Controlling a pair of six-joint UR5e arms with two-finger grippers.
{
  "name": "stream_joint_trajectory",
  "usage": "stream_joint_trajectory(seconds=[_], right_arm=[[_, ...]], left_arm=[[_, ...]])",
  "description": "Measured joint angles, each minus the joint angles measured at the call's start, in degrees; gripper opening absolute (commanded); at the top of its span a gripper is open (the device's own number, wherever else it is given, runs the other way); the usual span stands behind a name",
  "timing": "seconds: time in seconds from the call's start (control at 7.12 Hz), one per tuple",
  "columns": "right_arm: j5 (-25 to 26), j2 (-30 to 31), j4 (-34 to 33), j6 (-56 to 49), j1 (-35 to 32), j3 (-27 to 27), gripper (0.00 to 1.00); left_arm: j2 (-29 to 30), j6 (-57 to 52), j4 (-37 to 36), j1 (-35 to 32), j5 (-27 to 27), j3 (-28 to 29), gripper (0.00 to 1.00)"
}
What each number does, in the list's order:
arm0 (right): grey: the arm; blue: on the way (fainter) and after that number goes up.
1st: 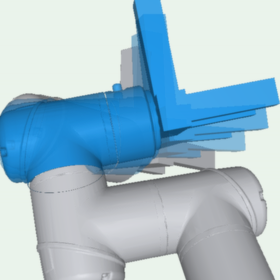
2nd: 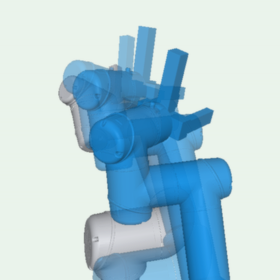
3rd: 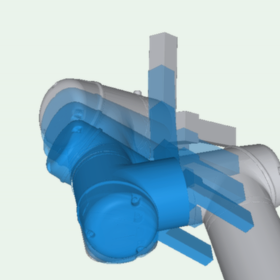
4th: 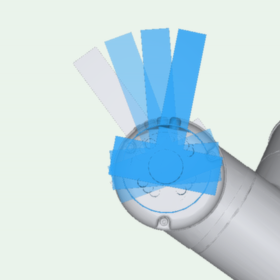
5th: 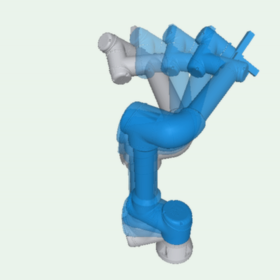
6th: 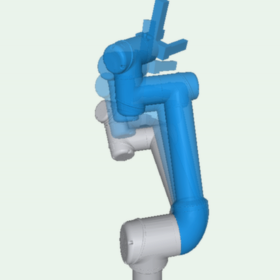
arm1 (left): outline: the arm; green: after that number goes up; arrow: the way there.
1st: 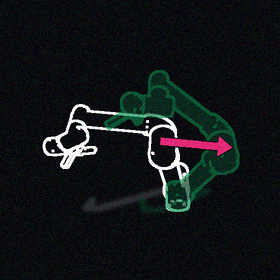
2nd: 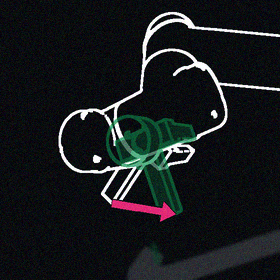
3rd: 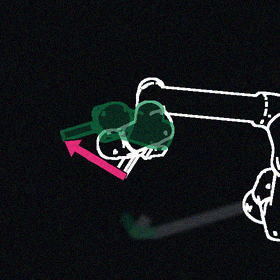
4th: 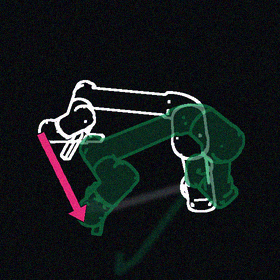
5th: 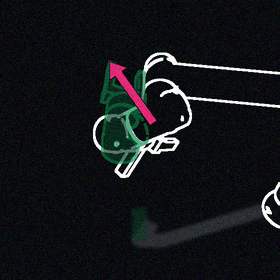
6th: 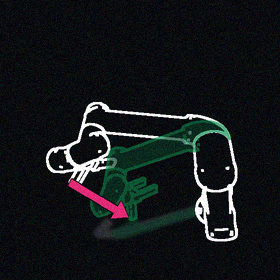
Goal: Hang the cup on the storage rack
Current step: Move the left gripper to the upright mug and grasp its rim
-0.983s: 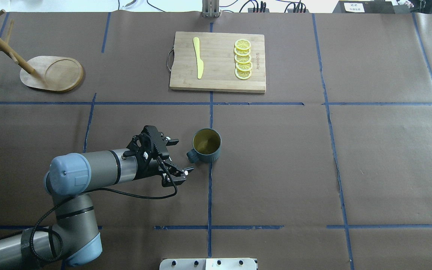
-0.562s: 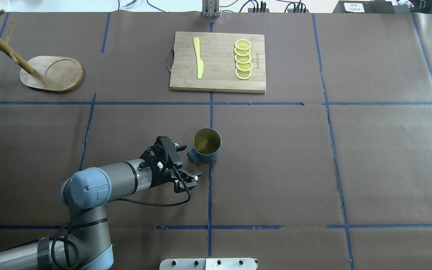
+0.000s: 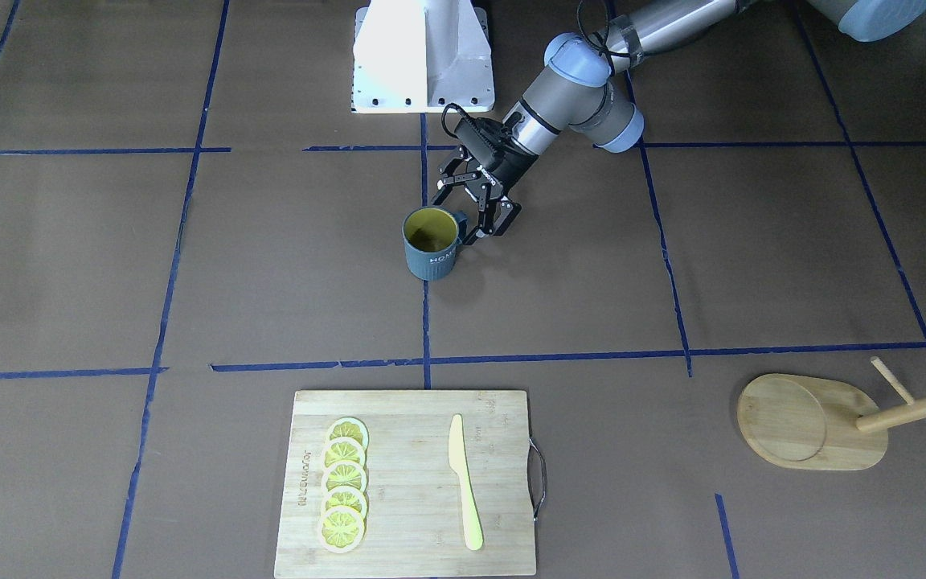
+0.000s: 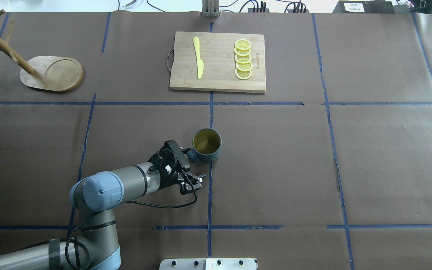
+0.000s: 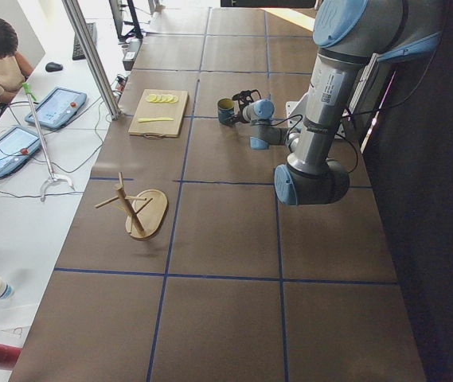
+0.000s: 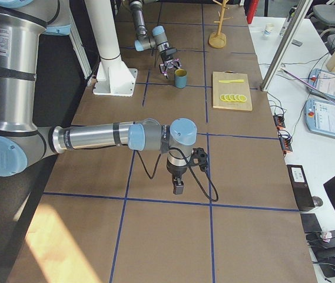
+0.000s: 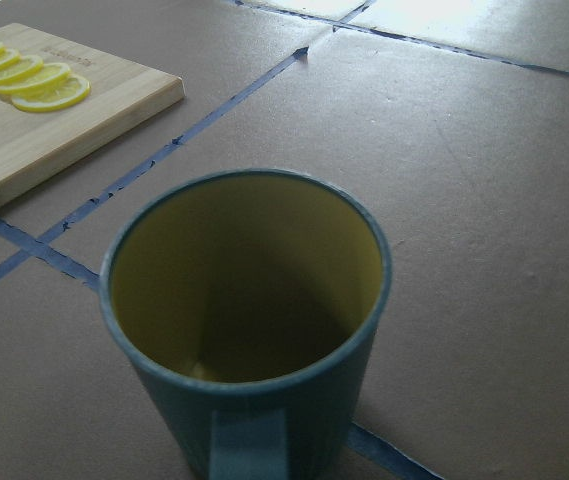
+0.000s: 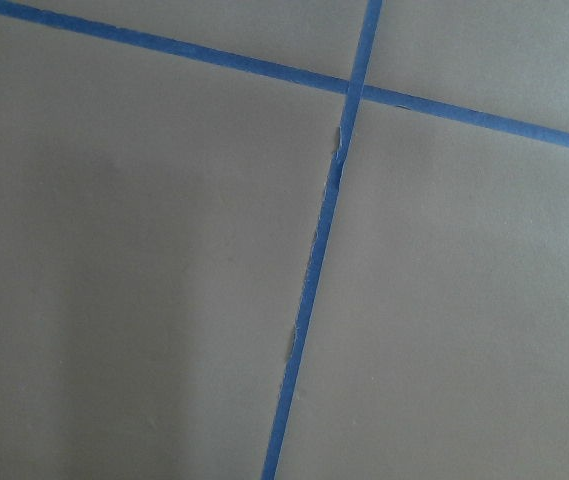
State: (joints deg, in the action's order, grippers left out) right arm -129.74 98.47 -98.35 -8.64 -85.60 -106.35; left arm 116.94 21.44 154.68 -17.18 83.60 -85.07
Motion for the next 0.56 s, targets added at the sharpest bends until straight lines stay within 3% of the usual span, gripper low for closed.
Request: stream_joint_trajectory(seconds=[0.14,0.28,0.56], right_arm=[[-0.04,-0.02,0.00,-0.01,0.00,-0.01,1.00],[-0.06,-0.03,0.00,-0.01,0.00,-0.05,1.00],[-0.07,-0.03,0.00,-0.04,0.00,-0.08,1.00]], left_arm=[[0.31,0.00,-0.04,0.08,-0.01,0.54,0.84],[0.56,-0.02,-0.06,0.14,-0.01,1.10,0.58],[0.86,-0.15,-0.08,0.20,-0.17,1.78,0.18]])
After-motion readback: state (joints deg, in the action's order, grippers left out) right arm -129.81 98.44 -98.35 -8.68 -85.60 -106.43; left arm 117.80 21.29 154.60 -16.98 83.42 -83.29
